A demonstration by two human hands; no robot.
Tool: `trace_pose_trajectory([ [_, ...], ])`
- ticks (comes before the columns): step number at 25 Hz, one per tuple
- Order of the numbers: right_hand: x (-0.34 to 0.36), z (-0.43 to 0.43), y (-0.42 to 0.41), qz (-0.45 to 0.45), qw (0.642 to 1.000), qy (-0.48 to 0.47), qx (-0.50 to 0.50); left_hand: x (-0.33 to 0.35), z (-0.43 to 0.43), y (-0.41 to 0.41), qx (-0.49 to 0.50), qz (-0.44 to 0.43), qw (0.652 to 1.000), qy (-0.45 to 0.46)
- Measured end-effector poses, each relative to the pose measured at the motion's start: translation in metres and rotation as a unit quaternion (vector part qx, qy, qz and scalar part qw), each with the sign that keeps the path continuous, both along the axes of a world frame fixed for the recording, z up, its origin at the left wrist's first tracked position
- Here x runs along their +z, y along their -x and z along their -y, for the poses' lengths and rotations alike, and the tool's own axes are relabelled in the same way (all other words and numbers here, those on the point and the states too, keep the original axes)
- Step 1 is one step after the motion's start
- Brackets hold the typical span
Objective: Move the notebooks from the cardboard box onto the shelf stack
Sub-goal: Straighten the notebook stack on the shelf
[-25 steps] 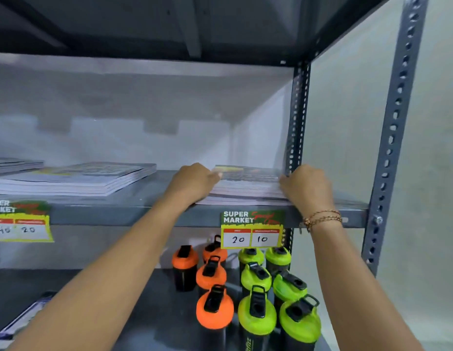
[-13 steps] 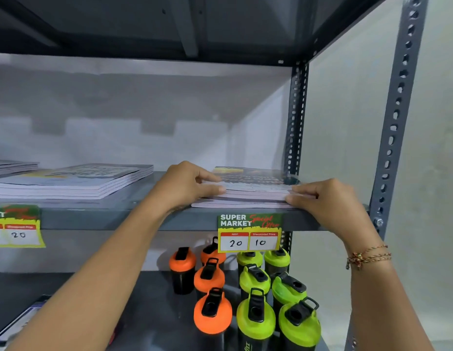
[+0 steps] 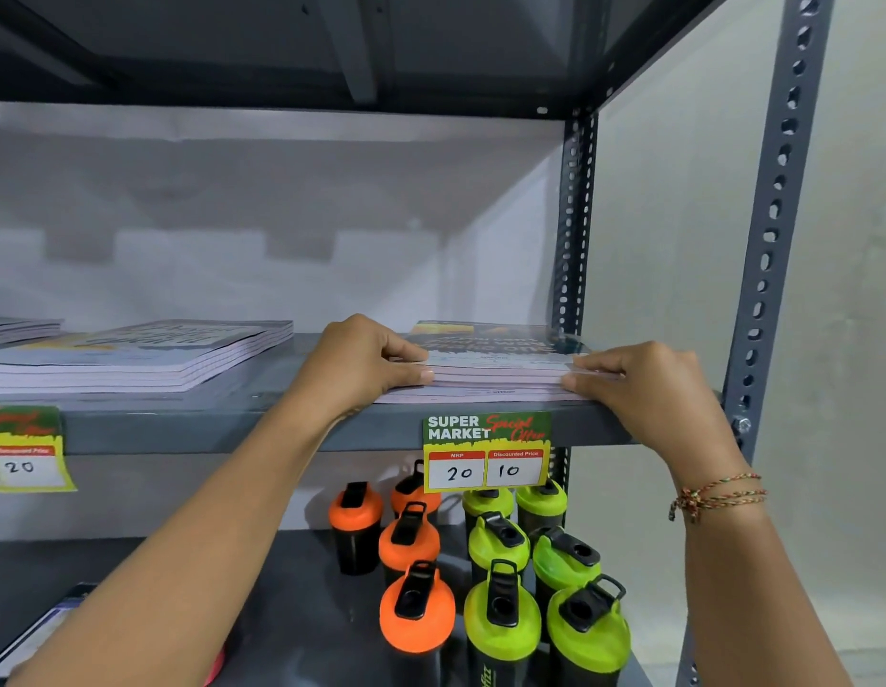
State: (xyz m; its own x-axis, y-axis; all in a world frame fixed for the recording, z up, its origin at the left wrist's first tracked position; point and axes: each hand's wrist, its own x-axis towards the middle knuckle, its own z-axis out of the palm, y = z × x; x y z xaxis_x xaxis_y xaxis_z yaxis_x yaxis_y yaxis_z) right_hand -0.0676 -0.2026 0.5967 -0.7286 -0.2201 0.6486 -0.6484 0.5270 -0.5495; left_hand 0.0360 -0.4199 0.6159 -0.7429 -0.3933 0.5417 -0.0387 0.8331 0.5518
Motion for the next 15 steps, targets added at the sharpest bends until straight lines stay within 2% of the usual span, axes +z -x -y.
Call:
trace_pose_trajectory([
  [8, 0.0008, -0.0021, 0.0039, 0.026, 1.000, 0.004, 0.008, 0.0018, -0.0022, 0.0020, 0.042, 0.012, 0.999, 0.012],
  [15, 0.0051, -0.0022, 0.0036, 0.033, 0.999, -0.012, 0.013, 0.0013, 0.0005, 0.0009, 0.049, -0.007, 0.996, -0.079],
])
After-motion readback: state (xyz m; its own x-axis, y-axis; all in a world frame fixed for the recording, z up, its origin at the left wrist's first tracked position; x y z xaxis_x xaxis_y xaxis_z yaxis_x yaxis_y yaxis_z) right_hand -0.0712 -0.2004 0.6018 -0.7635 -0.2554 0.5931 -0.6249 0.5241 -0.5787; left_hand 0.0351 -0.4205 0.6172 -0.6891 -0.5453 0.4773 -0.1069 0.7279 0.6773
